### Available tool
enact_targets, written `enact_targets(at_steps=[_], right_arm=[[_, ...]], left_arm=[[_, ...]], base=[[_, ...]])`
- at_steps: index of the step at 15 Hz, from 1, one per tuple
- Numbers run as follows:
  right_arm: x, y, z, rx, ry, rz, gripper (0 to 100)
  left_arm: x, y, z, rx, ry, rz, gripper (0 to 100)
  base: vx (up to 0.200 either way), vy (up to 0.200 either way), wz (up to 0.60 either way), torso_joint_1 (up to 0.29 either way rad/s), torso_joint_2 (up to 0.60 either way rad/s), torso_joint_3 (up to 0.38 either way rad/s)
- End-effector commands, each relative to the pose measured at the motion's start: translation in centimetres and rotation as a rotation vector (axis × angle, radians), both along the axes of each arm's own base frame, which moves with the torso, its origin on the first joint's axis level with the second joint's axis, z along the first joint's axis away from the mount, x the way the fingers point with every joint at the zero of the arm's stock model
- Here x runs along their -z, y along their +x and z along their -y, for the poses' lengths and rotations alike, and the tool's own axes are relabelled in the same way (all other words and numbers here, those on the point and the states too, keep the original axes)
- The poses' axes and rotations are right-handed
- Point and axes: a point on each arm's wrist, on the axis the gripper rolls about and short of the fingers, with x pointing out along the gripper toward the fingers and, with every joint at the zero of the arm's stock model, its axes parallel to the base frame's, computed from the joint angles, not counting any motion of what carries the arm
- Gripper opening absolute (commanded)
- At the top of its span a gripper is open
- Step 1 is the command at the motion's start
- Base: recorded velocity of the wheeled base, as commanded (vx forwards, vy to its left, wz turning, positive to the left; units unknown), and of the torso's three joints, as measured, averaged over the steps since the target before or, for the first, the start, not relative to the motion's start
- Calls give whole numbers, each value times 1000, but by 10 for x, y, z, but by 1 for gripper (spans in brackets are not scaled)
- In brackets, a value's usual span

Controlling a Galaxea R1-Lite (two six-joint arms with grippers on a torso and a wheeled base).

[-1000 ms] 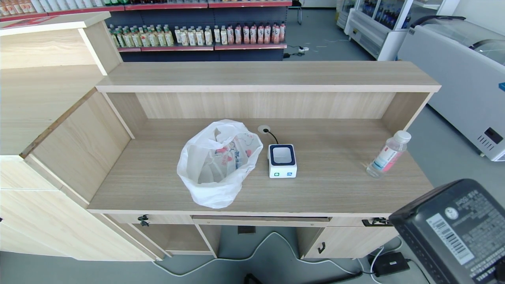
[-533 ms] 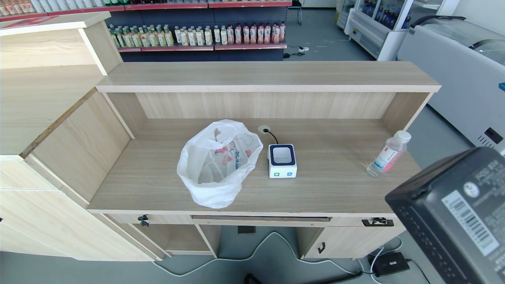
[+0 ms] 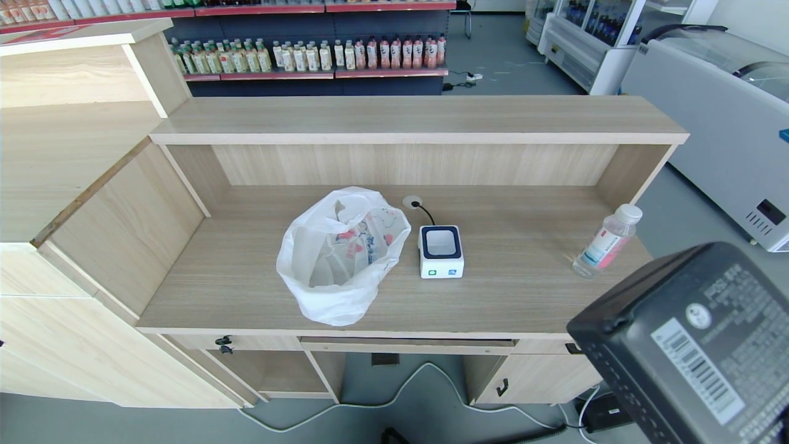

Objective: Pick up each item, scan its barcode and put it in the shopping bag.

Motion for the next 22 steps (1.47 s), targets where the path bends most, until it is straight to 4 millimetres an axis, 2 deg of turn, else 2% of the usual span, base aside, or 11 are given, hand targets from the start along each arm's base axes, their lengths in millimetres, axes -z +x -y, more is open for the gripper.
enact_targets(at_steps=[1, 14, 15, 17, 18, 19, 22], right_arm=[[1, 0, 0, -4, -2, 2, 0], [-2, 1, -1, -12, -1, 13, 0], [-6, 10, -10, -11, -9, -30, 0], [-27, 35, -26, 90, 50, -166, 0], [-35, 41, -25, 136, 84, -199, 0], [-48, 57, -4, 396, 231, -332, 0], [-25, 75, 26, 699, 573, -800, 0]], left_arm=[[0, 0, 0, 0, 0, 1, 100], [0, 0, 0, 0, 0, 1, 100], [0, 0, 0, -2, 0, 1, 100], [0, 0, 0, 0, 0, 1, 100], [0, 0, 0, 0, 0, 1, 100], [0, 0, 0, 0, 0, 1, 100], [0, 0, 0, -2, 0, 1, 100]], base=[[0, 0, 0, 0, 0, 0], [0, 0, 0, 0, 0, 0], [0, 0, 0, 0, 0, 0], [0, 0, 0, 0, 0, 0], [0, 0, 0, 0, 0, 0], [0, 0, 0, 0, 0, 0], [0, 0, 0, 0, 0, 0]])
